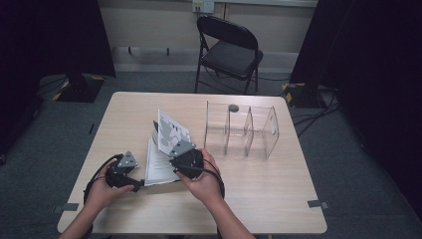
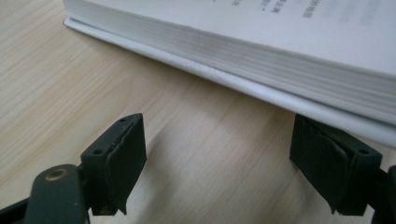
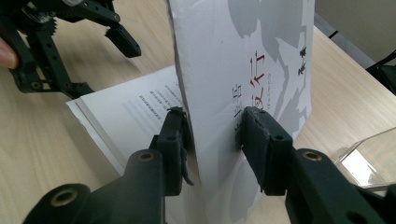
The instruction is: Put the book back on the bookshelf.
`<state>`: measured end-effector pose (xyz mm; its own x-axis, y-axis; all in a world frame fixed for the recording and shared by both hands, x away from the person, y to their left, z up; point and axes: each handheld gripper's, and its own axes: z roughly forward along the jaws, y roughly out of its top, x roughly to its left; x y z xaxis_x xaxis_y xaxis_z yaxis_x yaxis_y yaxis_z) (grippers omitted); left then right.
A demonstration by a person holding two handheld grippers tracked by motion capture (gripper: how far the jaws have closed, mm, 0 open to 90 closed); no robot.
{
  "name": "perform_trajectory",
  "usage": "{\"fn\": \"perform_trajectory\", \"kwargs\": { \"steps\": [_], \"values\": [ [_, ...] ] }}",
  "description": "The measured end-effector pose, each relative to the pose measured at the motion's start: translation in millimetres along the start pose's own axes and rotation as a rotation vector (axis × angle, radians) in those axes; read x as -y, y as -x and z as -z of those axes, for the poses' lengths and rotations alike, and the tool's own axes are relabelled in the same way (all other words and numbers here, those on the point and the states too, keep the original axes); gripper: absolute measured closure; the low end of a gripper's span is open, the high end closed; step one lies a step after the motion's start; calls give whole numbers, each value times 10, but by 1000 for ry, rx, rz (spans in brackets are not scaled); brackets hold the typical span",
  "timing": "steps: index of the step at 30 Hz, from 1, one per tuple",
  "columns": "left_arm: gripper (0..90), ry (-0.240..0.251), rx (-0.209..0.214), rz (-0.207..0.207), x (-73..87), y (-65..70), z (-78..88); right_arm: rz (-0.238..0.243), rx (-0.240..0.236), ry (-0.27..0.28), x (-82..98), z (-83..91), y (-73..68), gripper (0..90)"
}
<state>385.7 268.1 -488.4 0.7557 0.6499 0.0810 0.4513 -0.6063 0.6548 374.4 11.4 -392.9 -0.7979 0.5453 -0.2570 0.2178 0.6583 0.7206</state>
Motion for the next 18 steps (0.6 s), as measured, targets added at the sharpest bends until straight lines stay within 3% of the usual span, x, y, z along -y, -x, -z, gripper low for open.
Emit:
{"fn": "perform_trajectory", "kwargs": {
  "steps": [11, 18],
  "values": [
    [165, 47, -6, 12, -31, 40, -82, 9, -9, -7, -73, 92, -15, 612],
    [163, 55, 4, -33, -67, 76, -69, 24, -20, -26, -92, 113, -13, 612]
  ]
}}
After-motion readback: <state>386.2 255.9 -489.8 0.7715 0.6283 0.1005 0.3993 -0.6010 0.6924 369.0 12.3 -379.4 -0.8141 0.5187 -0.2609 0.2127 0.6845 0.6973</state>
